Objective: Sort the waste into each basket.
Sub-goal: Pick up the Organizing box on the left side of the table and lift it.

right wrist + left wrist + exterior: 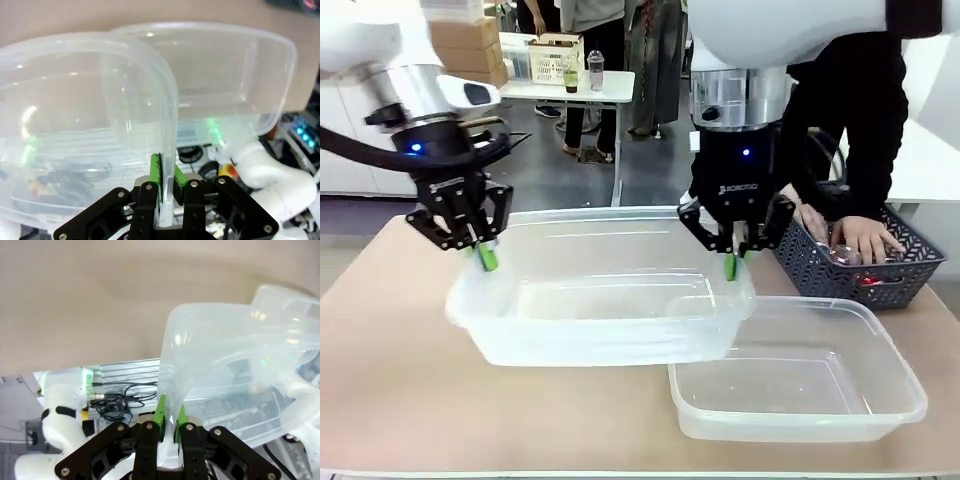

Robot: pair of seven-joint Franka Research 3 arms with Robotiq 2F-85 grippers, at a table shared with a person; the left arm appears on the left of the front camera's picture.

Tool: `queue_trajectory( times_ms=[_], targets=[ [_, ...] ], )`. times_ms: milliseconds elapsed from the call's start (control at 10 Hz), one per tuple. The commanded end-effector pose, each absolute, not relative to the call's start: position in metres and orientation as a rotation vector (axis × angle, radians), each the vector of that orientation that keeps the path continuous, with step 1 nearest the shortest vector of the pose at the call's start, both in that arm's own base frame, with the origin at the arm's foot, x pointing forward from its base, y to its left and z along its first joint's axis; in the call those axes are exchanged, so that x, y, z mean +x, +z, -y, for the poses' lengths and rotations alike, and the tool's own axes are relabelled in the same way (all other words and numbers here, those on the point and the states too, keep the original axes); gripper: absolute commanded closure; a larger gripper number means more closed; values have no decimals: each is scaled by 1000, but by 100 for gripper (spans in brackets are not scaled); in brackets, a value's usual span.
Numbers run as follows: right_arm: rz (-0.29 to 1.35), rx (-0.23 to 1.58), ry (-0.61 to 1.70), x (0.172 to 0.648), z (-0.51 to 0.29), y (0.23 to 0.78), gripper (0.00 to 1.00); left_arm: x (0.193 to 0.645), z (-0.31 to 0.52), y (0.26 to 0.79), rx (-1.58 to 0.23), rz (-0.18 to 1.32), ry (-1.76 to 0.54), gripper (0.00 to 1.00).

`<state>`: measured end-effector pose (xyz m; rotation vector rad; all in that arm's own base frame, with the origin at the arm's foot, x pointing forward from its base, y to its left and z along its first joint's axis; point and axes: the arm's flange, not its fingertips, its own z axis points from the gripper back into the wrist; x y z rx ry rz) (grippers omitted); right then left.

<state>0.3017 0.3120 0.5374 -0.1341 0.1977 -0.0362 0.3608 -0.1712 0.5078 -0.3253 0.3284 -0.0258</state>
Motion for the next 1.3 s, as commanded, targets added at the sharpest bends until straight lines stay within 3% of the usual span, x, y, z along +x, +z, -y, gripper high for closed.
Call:
queue_trajectory(
  times_ms=[0,300,400,800,1200],
  targets=[
    [-191,-110,6,308,-323,529,95,351,151,504,-335,-324,14,93],
    [-192,-131,-34,304,-311,538,95,351,151,504,-335,-324,14,93],
    [-197,-121,0,326,-302,530,95,359,158,498,-315,-343,-7,93],
    [-178,-30,-141,386,-267,522,95,471,218,513,-350,-246,-199,93],
    [-147,-64,-106,430,-224,501,95,485,240,493,-350,-295,-60,93]
  ],
)
